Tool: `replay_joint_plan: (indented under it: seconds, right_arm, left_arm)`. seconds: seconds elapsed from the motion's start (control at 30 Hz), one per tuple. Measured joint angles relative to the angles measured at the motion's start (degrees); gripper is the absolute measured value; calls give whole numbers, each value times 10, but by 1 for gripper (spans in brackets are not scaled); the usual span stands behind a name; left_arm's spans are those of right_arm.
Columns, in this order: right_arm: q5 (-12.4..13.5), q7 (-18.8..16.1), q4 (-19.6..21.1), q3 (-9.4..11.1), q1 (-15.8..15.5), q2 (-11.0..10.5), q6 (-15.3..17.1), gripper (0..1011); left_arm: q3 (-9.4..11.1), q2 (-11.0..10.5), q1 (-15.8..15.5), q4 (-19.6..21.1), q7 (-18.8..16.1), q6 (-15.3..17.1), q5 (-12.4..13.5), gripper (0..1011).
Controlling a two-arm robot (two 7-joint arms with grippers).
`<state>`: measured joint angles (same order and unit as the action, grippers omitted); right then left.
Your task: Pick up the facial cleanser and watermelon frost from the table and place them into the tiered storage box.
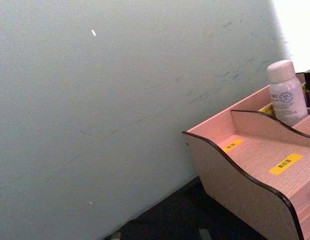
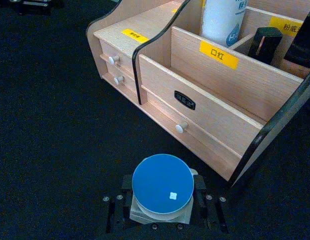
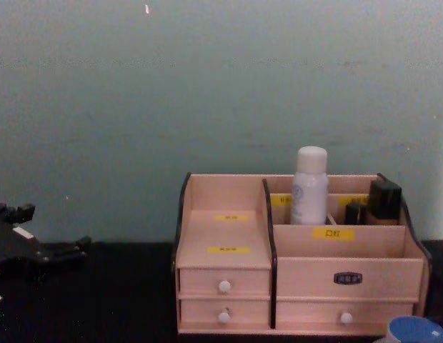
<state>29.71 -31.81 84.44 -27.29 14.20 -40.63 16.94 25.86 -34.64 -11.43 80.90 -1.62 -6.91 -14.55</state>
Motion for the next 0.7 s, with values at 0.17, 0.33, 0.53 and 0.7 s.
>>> replay_joint_plan:
  seconds: [0.17, 0.33, 0.53, 0.7]
  right_arm:
    - [0, 0, 0, 0, 0, 0, 0, 726]
    - [1, -25, 4, -4, 4, -7, -6, 726]
    - [16, -59, 18, -6, 16, -15, -16, 726]
    - [26, -70, 29, -10, 36, -10, -29, 726]
  left_arm:
    - [0, 0, 0, 0, 0, 0, 0, 1001]
    - [0, 0, 0, 0, 0, 0, 0, 1001]
    - [0, 0, 0, 0, 0, 0, 0, 1001]
    - [0, 0, 0, 0, 0, 0, 0, 1001]
